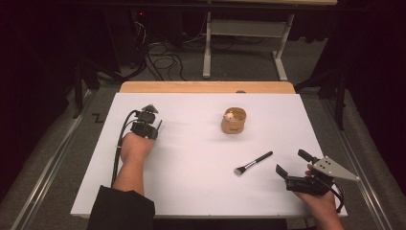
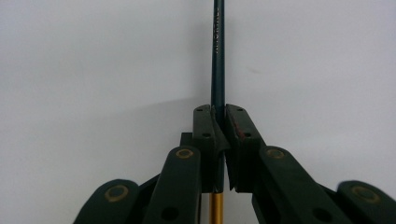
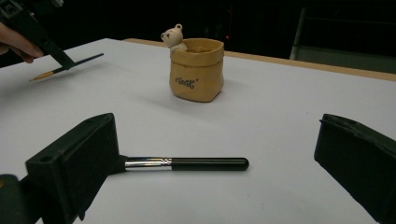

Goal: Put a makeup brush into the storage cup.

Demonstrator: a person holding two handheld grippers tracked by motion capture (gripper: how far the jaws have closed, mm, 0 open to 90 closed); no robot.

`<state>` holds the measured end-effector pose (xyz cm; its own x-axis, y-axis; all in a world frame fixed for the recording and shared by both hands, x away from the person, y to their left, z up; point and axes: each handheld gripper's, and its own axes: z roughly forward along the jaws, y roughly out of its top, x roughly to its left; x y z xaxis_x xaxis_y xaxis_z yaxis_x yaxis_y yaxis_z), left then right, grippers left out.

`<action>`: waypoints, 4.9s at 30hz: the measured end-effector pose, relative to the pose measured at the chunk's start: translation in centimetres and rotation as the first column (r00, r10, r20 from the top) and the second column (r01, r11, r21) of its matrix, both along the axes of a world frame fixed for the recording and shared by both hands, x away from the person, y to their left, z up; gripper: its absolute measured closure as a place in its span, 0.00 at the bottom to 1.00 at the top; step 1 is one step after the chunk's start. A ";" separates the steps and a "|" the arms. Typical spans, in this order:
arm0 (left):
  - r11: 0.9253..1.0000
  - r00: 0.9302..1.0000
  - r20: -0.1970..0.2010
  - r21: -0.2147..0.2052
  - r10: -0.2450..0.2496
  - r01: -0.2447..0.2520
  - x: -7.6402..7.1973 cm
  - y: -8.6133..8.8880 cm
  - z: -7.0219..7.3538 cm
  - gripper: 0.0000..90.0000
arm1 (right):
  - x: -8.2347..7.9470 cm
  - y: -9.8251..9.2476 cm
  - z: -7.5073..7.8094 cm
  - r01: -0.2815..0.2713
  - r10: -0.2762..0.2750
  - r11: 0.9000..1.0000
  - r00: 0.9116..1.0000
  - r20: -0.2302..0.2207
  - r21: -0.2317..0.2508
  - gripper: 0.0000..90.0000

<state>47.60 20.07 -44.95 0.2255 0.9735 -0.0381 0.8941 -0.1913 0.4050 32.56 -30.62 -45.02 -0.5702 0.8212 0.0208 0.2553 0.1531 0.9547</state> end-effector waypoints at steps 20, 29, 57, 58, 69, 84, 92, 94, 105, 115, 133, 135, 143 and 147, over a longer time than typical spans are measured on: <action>0.987 0.985 0.129 -0.099 -0.111 0.124 -2.9 -0.2 1.4 0.93 | -0.1 0.2 0.1 -0.012 0.012 1.000 1.000 0.000 -0.004 0.01; 0.974 0.972 0.176 -0.134 -0.155 0.180 -4.1 -0.9 1.7 0.93 | -0.2 0.4 0.2 -0.018 0.018 1.000 1.000 0.005 -0.007 0.01; 0.928 0.895 0.297 -0.066 -0.332 0.366 -8.0 -4.1 2.7 0.93 | -0.2 0.8 0.1 -0.035 0.035 0.999 0.999 0.014 -0.011 0.01; 0.924 0.891 0.299 -0.068 -0.342 0.377 -8.2 -4.2 2.7 0.93 | -0.2 0.8 0.1 -0.038 0.038 0.999 0.999 0.011 -0.010 0.02; 0.857 0.817 0.291 0.019 -0.498 0.516 -10.4 -8.1 2.0 0.93 | -0.5 2.5 -0.1 -0.118 0.119 0.993 0.992 0.036 -0.033 0.12; 0.811 0.754 0.325 0.081 -0.571 0.580 -12.2 -10.3 1.3 0.93 | -0.3 5.1 -0.5 -0.193 0.196 0.975 0.980 0.017 -0.111 0.20; 0.775 0.726 0.294 0.098 -0.622 0.624 -12.2 -10.9 1.0 0.93 | 0.0 8.4 -0.5 -0.247 0.256 0.939 0.967 0.006 -0.238 0.25; 0.763 0.716 0.285 0.101 -0.637 0.639 -12.3 -11.1 1.1 0.93 | 0.0 9.3 -0.4 -0.257 0.270 0.926 0.963 0.011 -0.276 0.27; 0.705 0.678 0.198 0.125 -0.708 0.698 -12.9 -11.6 1.7 0.93 | 0.1 13.7 -0.6 -0.313 0.351 0.853 0.936 0.015 -0.418 0.38; 0.664 0.654 0.118 0.103 -0.747 0.741 -12.9 -12.9 2.4 0.93 | -0.2 14.7 -1.1 -0.345 0.393 0.818 0.919 0.010 -0.461 0.45; 0.648 0.653 -0.053 0.083 -0.755 0.757 -11.3 -13.2 3.0 0.93 | -0.8 14.1 -1.2 -0.371 0.427 0.811 0.904 0.026 -0.452 0.48; 0.650 0.654 -0.065 0.072 -0.754 0.756 -11.1 -13.2 3.1 0.93 | -0.9 14.1 -1.2 -0.373 0.439 0.803 0.898 0.038 -0.465 0.49; 0.639 0.643 -0.089 0.070 -0.761 0.766 -11.0 -13.9 3.4 0.93 | -1.1 14.5 -1.0 -0.371 0.435 0.797 0.900 0.027 -0.476 0.55; 0.644 0.648 -0.085 0.077 -0.757 0.761 -11.0 -14.1 3.7 0.93 | -1.2 14.6 -0.9 -0.362 0.439 0.783 0.898 0.036 -0.507 0.59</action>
